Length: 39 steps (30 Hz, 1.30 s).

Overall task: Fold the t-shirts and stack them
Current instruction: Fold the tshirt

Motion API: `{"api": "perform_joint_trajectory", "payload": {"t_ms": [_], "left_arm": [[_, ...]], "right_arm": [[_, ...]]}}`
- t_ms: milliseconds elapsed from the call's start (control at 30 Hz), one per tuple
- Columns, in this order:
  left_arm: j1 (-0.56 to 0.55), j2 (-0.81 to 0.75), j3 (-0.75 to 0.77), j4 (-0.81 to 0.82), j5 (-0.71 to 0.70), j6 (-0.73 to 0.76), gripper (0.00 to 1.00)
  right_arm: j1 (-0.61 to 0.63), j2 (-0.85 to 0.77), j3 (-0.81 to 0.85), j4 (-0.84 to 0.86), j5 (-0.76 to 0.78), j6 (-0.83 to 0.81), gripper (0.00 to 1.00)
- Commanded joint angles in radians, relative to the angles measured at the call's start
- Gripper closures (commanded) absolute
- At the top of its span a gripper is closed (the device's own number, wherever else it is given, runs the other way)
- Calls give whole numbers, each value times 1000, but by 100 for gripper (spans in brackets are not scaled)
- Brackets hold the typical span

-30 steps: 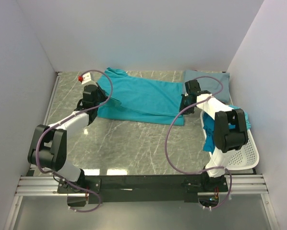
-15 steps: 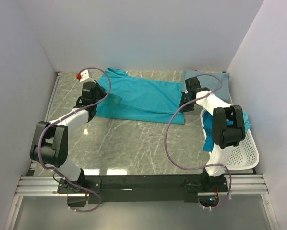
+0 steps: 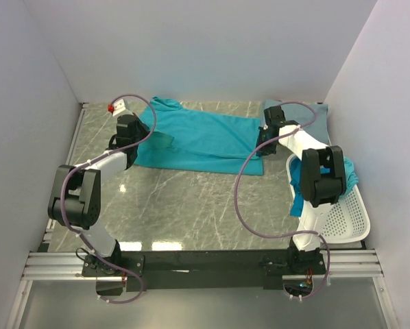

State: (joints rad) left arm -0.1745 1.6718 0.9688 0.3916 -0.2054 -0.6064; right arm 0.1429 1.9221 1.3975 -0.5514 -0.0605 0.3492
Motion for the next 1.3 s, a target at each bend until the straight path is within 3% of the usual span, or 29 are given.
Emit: {"api": "perform_joint_trajectory", "payload": {"t_ms": [0, 133, 167, 233, 267, 333, 400, 567, 733, 1267], "left_arm": [[9, 28, 65, 33, 11, -16, 100], [15, 71, 129, 7, -9, -32, 100], [20, 80, 151, -19, -20, -36, 99], [27, 121, 227, -55, -17, -36, 72], [29, 138, 251, -94, -25, -38, 42], [29, 141, 278, -109, -38, -41, 24], [29, 122, 268, -108, -40, -47, 15], [29, 92, 162, -85, -17, -72, 12], [27, 117, 84, -22, 81, -101, 12], [41, 215, 7, -73, 120, -193, 9]], "right_arm": [[-11, 32, 67, -16, 11, -12, 100], [-12, 69, 141, -39, 11, -15, 92], [-12, 78, 159, -47, 19, -16, 80], [-12, 80, 205, -77, 31, -16, 62], [-12, 65, 213, -85, 48, -16, 49], [-12, 25, 189, -70, 59, -15, 43], [-12, -56, 119, -29, 79, -10, 38], [6, -187, -24, 51, 71, 2, 37], [50, -204, -115, 119, -1, 5, 37], [93, -9, -124, 146, -90, 27, 40]]}}
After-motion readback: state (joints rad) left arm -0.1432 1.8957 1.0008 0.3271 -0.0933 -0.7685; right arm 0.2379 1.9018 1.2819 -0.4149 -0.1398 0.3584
